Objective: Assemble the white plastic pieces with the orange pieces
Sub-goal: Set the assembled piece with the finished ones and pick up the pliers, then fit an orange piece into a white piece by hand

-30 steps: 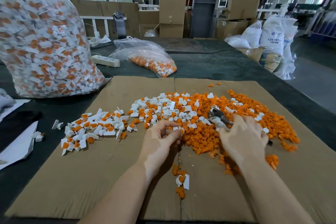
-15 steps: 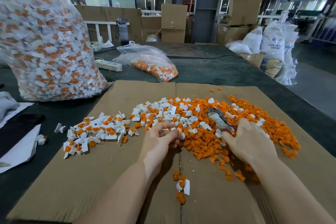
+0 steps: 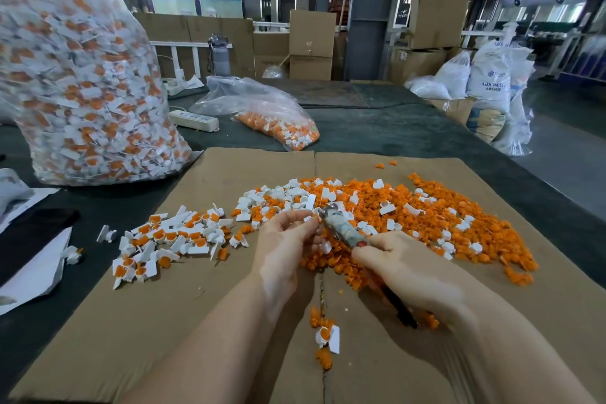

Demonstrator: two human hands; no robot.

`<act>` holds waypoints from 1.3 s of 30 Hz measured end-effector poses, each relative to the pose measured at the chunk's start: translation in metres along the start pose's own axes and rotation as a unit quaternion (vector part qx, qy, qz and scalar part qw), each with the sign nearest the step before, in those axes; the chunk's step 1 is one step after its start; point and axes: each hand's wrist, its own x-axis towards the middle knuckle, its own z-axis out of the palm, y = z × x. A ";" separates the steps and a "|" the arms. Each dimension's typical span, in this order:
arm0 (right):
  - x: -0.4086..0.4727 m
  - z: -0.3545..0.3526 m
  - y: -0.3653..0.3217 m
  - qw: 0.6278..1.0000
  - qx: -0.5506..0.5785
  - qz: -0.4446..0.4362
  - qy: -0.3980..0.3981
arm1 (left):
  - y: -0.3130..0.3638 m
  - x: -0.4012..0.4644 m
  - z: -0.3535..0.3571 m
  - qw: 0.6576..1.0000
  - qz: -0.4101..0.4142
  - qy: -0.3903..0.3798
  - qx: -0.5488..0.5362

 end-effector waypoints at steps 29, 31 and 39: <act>0.002 0.008 -0.005 0.998 -0.056 -0.025 0.021 | 0.002 -0.007 0.004 0.998 -0.005 0.052 -0.025; 0.002 0.009 -0.004 0.997 -0.062 -0.031 0.031 | 0.002 -0.007 0.004 0.998 0.000 0.057 -0.019; 0.004 0.015 0.010 0.993 -0.059 -0.040 0.093 | -0.003 -0.010 0.003 0.998 0.000 0.056 -0.015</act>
